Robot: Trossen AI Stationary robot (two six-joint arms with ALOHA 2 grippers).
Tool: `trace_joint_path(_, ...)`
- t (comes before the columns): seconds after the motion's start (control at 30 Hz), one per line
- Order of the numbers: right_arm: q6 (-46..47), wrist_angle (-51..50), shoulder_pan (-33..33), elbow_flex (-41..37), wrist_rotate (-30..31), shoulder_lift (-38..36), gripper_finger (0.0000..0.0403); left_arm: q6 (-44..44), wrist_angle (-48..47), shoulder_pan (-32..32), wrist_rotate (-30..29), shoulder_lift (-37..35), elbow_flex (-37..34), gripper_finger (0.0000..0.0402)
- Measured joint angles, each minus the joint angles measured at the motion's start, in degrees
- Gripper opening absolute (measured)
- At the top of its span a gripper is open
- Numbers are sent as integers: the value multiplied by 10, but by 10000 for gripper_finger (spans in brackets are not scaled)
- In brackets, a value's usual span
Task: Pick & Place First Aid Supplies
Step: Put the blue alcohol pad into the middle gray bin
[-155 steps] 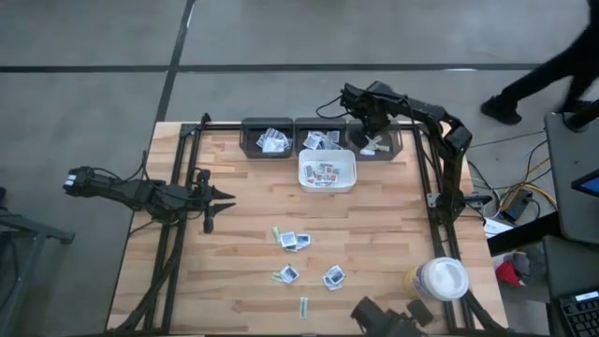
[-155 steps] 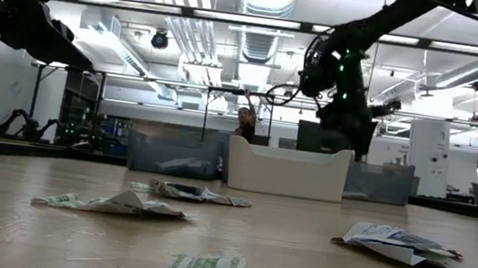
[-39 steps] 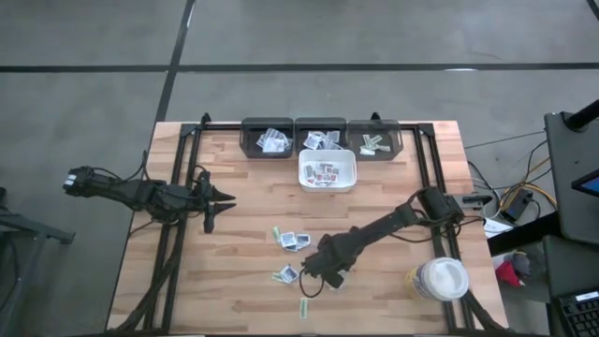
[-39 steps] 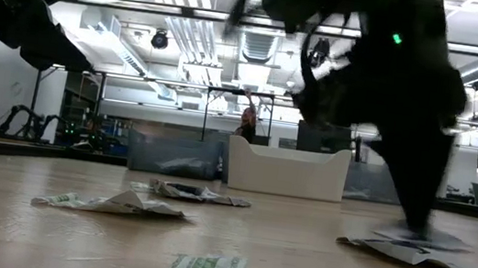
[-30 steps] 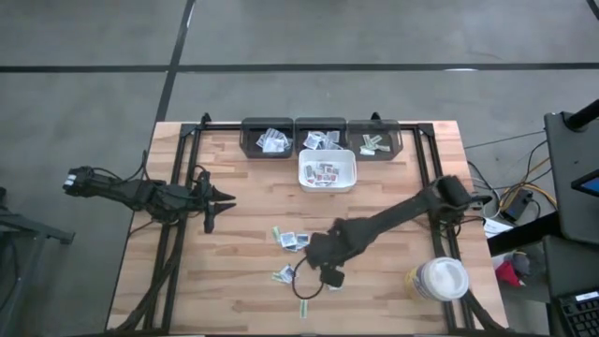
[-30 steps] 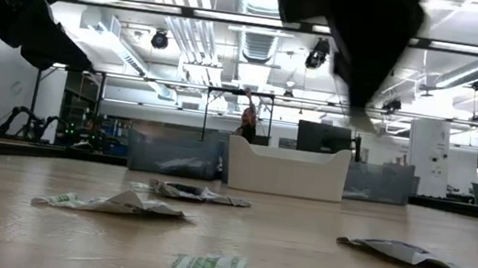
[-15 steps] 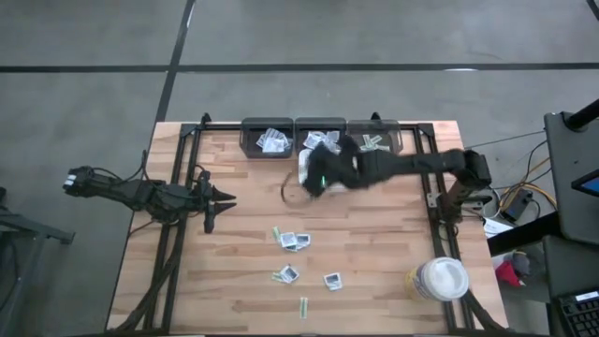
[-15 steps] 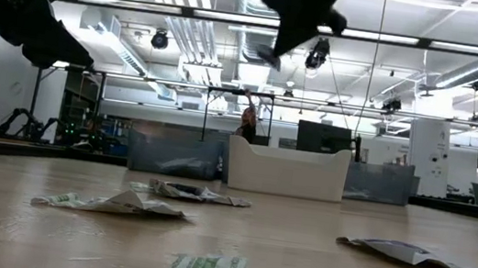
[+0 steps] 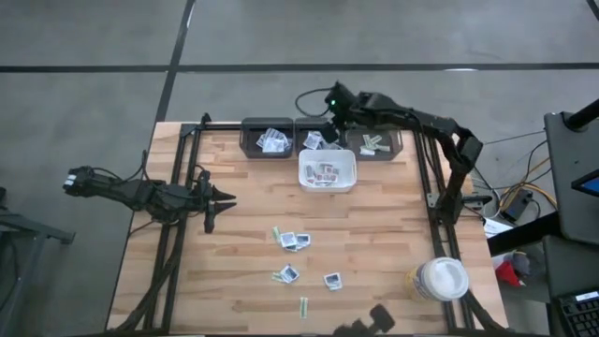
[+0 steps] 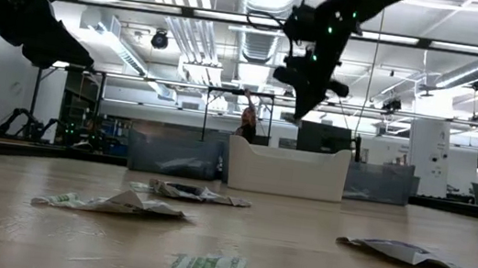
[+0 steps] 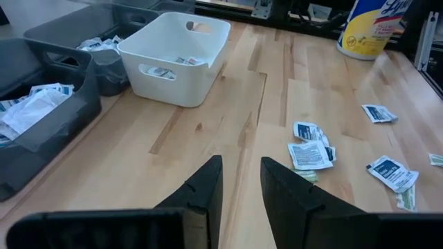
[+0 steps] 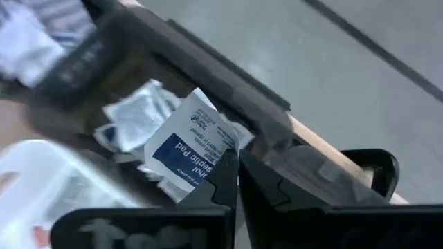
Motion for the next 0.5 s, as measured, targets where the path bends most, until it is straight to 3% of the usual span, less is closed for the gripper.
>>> trace_joint_path(0.17, -57, 7, -47, 7, -46, 30, 8, 0, 0, 0, -10, 0, 0, 94)
trace_joint_path(0.5, -174, -16, -63, 104, -52, 156, 8, 0, -1, 0, -71, 0, 0, 94)
